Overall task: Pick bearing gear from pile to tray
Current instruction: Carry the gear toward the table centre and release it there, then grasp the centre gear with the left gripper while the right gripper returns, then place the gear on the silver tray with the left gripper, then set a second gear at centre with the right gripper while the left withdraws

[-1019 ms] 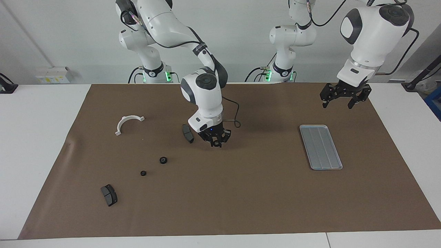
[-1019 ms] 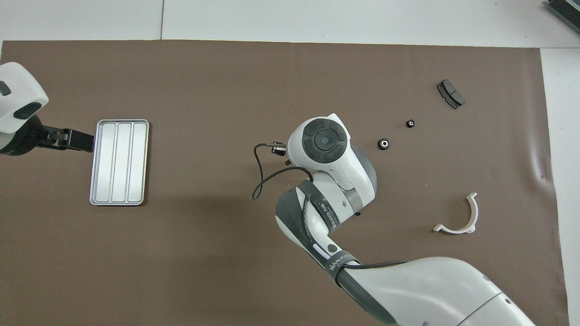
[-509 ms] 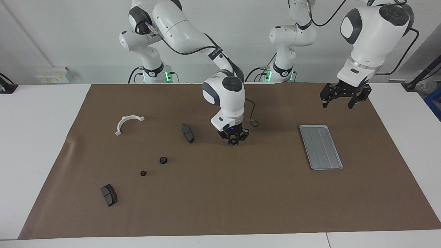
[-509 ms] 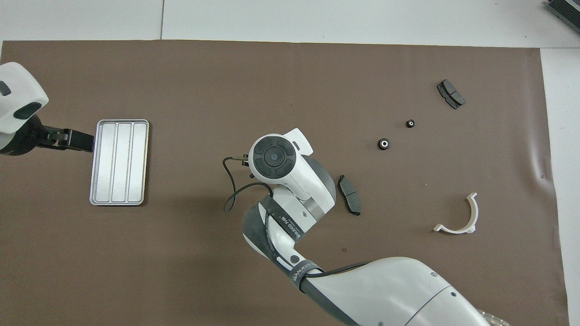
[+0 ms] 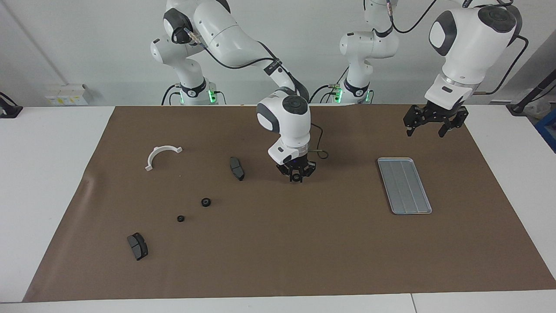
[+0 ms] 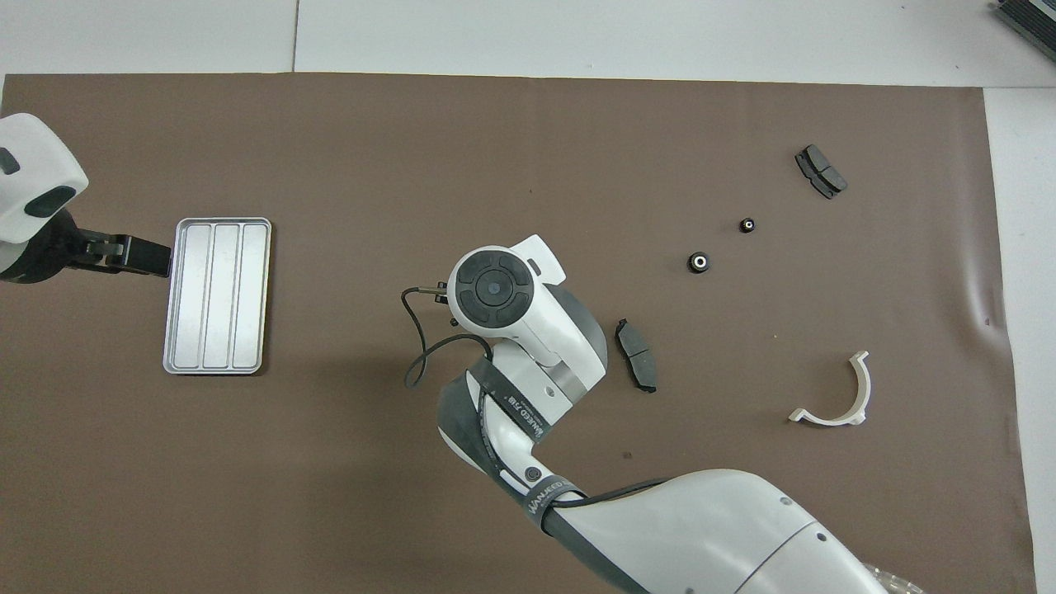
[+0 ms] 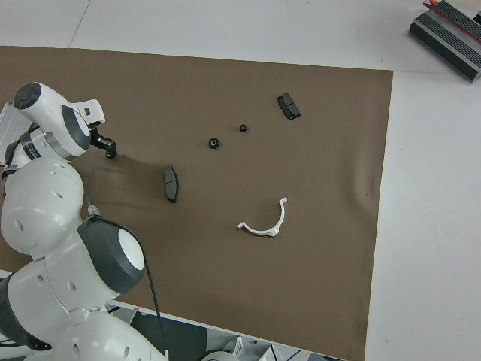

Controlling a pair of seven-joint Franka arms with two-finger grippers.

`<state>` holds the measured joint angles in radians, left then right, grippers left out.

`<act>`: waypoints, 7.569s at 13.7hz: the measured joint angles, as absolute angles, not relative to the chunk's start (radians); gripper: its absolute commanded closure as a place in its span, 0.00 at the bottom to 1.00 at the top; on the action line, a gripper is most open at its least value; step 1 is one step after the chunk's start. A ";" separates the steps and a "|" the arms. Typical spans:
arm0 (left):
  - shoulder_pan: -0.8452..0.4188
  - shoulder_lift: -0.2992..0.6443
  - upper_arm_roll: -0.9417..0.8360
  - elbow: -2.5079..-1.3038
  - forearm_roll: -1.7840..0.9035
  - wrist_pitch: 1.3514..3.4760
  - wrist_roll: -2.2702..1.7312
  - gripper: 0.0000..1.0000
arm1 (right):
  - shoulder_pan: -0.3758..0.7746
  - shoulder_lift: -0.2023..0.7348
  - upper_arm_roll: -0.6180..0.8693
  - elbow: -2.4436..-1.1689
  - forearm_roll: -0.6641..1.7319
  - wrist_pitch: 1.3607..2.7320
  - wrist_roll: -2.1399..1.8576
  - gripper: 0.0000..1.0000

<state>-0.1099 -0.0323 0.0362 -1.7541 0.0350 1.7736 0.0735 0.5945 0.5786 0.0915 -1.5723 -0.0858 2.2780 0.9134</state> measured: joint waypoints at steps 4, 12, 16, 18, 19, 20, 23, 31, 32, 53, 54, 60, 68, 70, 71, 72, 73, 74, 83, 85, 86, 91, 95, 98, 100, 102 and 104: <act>-0.110 -0.032 0.037 -1.754 0.035 1.774 0.073 0.00 | 0.593 0.577 0.085 -1.564 -0.086 2.278 0.914 0.00; -0.133 -0.043 0.021 -1.779 0.033 1.786 0.013 0.00 | 0.373 0.417 0.064 -1.663 -0.100 2.249 0.720 0.00; -0.299 -0.036 0.010 -1.840 0.032 1.881 -0.267 0.00 | 0.236 0.403 0.062 -1.761 -0.100 2.311 0.507 0.00; -0.372 -0.001 0.007 -1.857 0.032 1.926 -0.360 0.00 | 0.172 0.399 0.062 -1.836 -0.100 2.411 0.429 0.00; -0.405 0.026 0.007 -1.861 0.032 1.958 -0.411 0.00 | 0.158 0.399 0.062 -1.861 -0.100 2.434 0.411 0.00; -0.437 0.059 0.006 -1.862 0.032 1.995 -0.463 0.00 | 0.149 0.398 0.063 -1.879 -0.100 2.443 0.392 0.00; -0.503 0.139 0.005 -1.862 0.032 2.073 -0.560 0.00 | 0.134 0.390 0.063 -1.914 -0.100 2.444 0.347 0.00; -0.613 0.424 0.006 -1.766 0.017 2.283 -0.703 0.00 | 0.138 0.389 0.070 -1.952 -0.100 2.462 0.346 0.26; -0.614 0.434 0.006 -1.766 0.011 2.304 -0.703 0.02 | 0.138 0.389 0.070 -1.961 -0.100 2.474 0.346 0.37; -0.639 0.437 0.006 -1.845 -0.068 2.358 -0.705 0.76 | 0.203 0.307 0.083 -1.952 -0.098 2.469 0.436 1.00; -0.639 0.436 0.006 -1.846 -0.068 2.358 -0.705 0.78 | 0.218 0.303 0.084 -1.938 -0.098 2.445 0.455 1.00; -0.620 0.434 0.020 -1.819 -0.069 2.335 -0.706 0.84 | 0.305 0.301 0.085 -1.885 -0.097 2.395 0.595 1.00; -0.110 0.337 0.034 -1.656 -0.099 2.037 -0.217 0.87 | 0.457 0.357 0.088 -1.809 -0.057 2.393 0.751 1.00; -0.007 0.336 0.035 -1.671 -0.104 2.030 -0.066 0.87 | 0.511 0.415 0.088 -1.745 -0.067 2.359 0.804 1.00; 0.022 0.335 0.035 -1.687 -0.105 2.030 -0.023 0.87 | 0.534 0.444 0.088 -1.716 -0.080 2.352 0.836 1.00; 0.031 0.331 0.035 -1.711 -0.105 2.038 -0.005 0.87 | 0.551 0.470 0.088 -1.693 -0.099 2.351 0.867 1.00; 0.030 0.322 0.031 -1.752 -0.105 2.065 -0.001 0.87 | 0.564 0.491 0.088 -1.675 -0.112 2.351 0.886 1.00; 0.028 0.308 0.024 -1.808 -0.105 2.111 -0.001 0.87 | 0.574 0.510 0.088 -1.664 -0.117 2.350 0.896 1.00; 0.012 0.260 0.017 -2.012 -0.105 2.288 -0.001 0.00 | 0.595 0.567 0.087 -1.632 -0.120 2.350 0.903 0.01; 0.002 0.261 0.016 -1.981 -0.105 2.288 0.000 0.00 | 0.594 0.567 0.083 -1.631 -0.120 2.348 0.903 0.00; -0.014 0.261 0.014 -1.963 -0.105 2.288 -0.006 0.00 | 0.594 0.567 0.082 -1.629 -0.120 2.346 0.903 0.00; -0.238 0.274 0.010 -1.900 -0.106 2.287 -0.302 0.00 | 0.544 0.547 0.067 -1.617 -0.127 2.344 0.901 0.00; -0.432 0.288 0.010 -1.873 -0.103 2.288 -0.553 0.00 | 0.425 0.468 0.067 -1.692 -0.137 2.336 0.792 0.00; -0.527 0.356 0.011 -1.798 -0.073 2.288 -0.670 0.01 | 0.344 0.400 0.067 -1.778 -0.138 2.336 0.671 0.00; -0.561 0.397 0.012 -1.769 -0.060 2.288 -0.685 0.03 | 0.302 0.374 0.067 -1.814 -0.138 2.336 0.575 0.00; -0.594 0.431 0.012 -1.762 -0.056 2.288 -0.687 0.04 | 0.256 0.363 0.067 -1.837 -0.138 2.336 0.451 0.00; -0.613 0.446 0.013 -1.761 -0.046 2.289 -0.691 0.08 | 0.203 0.363 0.067 -1.847 -0.138 2.337 0.351 0.00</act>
